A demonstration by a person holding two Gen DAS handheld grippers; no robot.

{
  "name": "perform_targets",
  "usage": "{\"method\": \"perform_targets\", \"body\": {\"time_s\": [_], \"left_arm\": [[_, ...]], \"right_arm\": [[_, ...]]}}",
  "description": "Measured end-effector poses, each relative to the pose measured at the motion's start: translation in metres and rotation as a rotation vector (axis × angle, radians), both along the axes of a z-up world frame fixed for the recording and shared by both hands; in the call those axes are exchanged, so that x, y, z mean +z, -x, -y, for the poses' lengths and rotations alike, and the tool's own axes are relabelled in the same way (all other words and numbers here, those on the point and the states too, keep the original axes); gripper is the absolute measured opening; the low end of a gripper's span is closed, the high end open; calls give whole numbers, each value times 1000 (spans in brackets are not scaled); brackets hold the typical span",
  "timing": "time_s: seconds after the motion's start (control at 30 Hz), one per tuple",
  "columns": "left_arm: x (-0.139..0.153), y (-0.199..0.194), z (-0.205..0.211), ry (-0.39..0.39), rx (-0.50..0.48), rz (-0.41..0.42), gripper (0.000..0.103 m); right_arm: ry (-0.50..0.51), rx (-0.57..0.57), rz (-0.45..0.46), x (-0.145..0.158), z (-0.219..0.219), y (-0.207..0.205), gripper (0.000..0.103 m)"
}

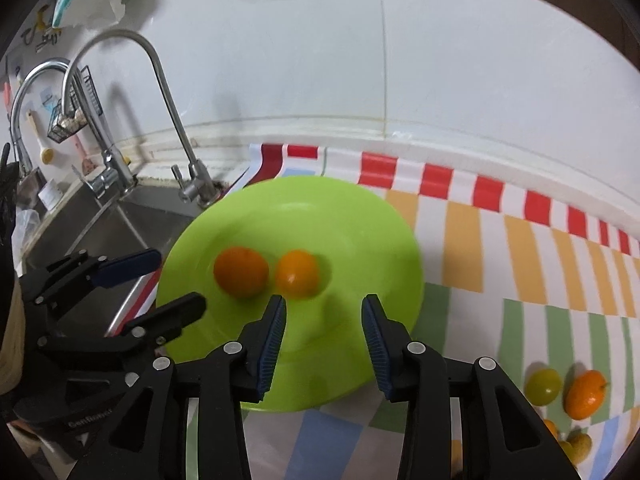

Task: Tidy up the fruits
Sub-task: 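Withdraw both tools from the plate back toward the loose fruits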

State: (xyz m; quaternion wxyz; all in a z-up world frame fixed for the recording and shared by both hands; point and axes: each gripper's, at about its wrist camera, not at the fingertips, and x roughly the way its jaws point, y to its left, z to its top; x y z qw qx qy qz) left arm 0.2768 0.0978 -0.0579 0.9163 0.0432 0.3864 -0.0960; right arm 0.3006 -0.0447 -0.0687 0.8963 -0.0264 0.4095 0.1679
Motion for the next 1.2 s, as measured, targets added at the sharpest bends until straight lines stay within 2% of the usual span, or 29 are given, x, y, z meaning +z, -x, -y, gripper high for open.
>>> {"method": "perform_targets", "body": {"time_s": [0.2, 0.3, 0.5, 0.57, 0.6, 0.8, 0.9, 1.2], "left_arm": [[27, 29, 2, -17, 13, 63, 57], [41, 45, 5, -18, 8, 99, 61], [62, 83, 15, 2, -27, 166, 68], [68, 93, 19, 20, -33, 178, 69], [70, 97, 22, 30, -35, 185, 71], [81, 117, 41, 26, -29, 228, 76], [84, 128, 53, 35, -22, 237, 78], [86, 152, 94, 63, 34, 265, 81]], "right_arm": [[-7, -34, 63, 23, 8, 31, 41], [-7, -56, 97, 34, 12, 50, 46], [-26, -113, 153, 52, 29, 91, 47], [-32, -136, 169, 57, 36, 104, 55], [-30, -148, 177, 59, 39, 108, 56], [-36, -187, 198, 67, 65, 133, 56], [-46, -202, 212, 70, 82, 144, 63], [-12, -172, 261, 82, 122, 164, 63]]}}
